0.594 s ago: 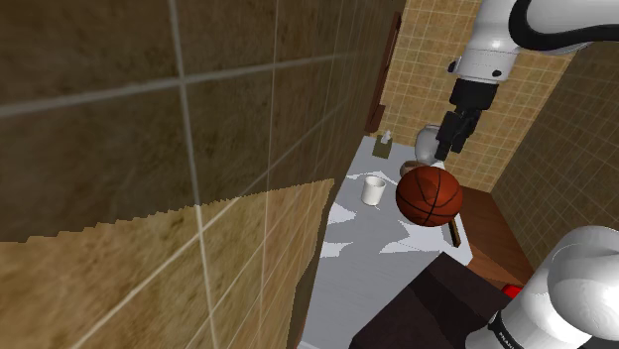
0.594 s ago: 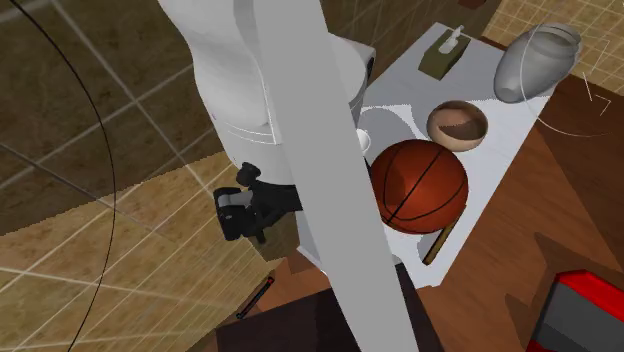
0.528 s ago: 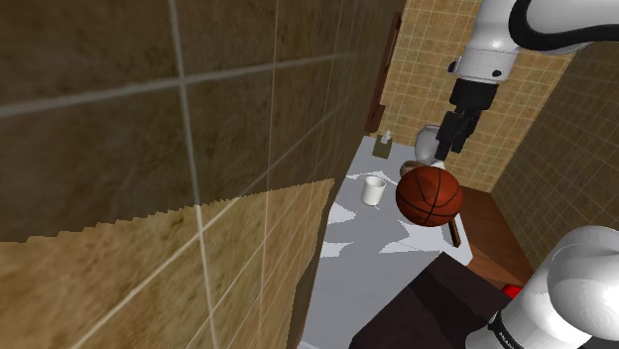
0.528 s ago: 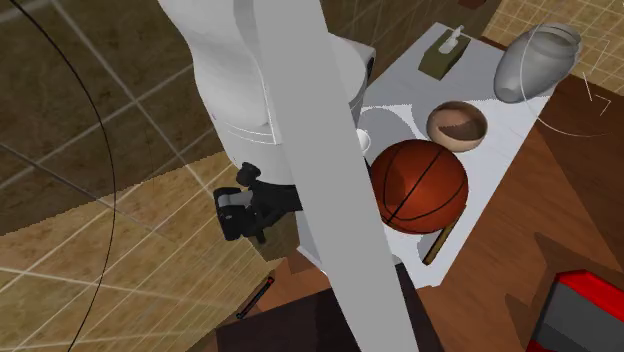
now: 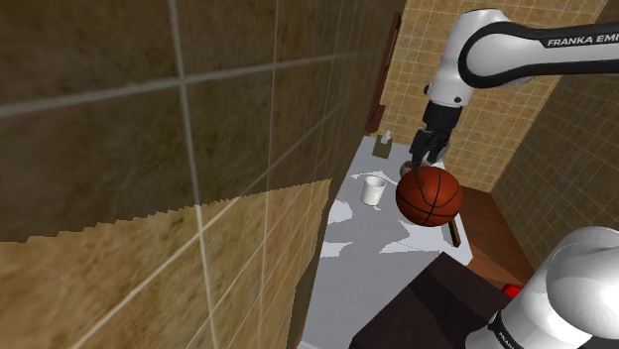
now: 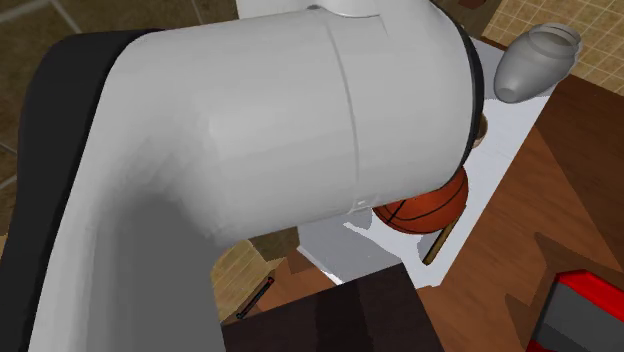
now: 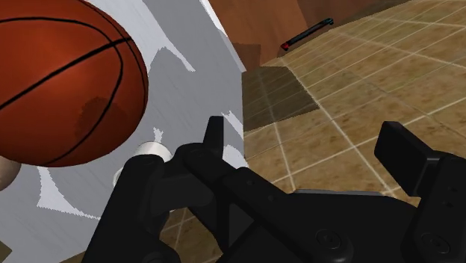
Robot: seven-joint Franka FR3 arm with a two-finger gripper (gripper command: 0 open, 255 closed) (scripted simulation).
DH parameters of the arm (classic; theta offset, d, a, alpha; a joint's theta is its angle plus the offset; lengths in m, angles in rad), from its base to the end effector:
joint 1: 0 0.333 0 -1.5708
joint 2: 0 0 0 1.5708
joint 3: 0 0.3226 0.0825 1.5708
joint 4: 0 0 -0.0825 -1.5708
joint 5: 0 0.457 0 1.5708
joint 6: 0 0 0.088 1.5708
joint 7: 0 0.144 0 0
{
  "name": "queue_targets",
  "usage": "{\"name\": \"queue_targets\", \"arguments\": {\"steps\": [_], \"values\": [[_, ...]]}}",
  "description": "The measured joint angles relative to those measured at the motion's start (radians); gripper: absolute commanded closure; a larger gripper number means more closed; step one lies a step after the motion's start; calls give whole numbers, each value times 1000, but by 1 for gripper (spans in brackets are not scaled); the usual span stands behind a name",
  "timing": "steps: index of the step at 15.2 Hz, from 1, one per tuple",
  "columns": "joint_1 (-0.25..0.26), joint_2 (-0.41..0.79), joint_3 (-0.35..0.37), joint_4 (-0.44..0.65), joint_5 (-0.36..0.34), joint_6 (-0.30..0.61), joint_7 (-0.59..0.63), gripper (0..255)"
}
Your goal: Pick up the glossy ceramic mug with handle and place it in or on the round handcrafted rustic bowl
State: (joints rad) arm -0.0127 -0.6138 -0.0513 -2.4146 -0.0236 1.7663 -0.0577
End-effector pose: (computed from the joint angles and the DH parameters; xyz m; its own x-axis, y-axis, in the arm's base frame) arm 0.4275 -0.0305 0.4730 0.9994 0.0087 -0.0346 0.0084 -0.9999 -0.0086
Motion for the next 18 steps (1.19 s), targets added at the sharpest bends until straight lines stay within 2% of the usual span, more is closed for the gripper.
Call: {"name": "queue_targets", "arguments": {"steps": [5,10,18], "values": [[-21,143,-37,-11,-24,167,-26,0],[-38,309,-70,27,-34,312,-51,0],[-64,603,-116,161,-14,494,-101,0]]}}
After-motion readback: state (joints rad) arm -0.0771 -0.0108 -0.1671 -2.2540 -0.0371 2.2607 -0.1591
